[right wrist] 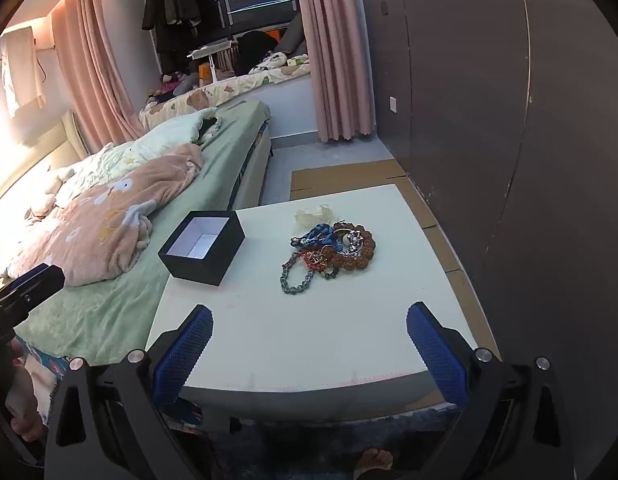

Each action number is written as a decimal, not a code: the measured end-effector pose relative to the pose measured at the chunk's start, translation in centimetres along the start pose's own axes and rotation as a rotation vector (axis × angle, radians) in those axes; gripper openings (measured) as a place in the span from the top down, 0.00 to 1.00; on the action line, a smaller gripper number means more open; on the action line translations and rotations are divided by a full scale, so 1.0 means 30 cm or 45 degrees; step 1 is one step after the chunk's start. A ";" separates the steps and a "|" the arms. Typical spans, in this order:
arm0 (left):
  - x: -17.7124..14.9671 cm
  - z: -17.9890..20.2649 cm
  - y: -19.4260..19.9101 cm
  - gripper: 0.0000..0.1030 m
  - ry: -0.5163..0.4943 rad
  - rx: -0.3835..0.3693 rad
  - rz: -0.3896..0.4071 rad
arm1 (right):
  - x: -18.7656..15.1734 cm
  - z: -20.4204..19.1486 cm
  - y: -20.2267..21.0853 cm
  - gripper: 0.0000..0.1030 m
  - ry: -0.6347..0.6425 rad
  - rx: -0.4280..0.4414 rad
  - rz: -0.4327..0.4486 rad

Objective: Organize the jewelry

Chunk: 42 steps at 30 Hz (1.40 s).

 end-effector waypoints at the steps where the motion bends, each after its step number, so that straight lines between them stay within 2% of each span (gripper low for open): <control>1: 0.007 -0.006 0.011 0.05 0.051 -0.042 0.039 | -0.001 -0.002 0.002 0.07 0.001 0.001 0.001; 10: -0.001 0.015 0.040 0.05 0.035 -0.040 0.051 | -0.002 0.015 0.011 0.08 0.007 0.002 -0.001; 15: -0.019 0.015 0.042 0.05 0.036 -0.037 0.053 | 0.001 0.029 0.034 0.07 0.004 -0.016 0.034; 42: 0.007 0.031 0.070 0.05 0.020 -0.041 0.067 | 0.001 0.057 0.056 0.07 -0.004 -0.037 0.042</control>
Point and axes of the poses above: each gripper's, at about its wrist camera, not at the fingertips, and y roughly against the way its jaws point, z to its right, x to its top, the point moved 10 cm from there along -y, roughly the way its jaws point, and after that the axes turned 4 degrees about -y, right-handed, at the moved point
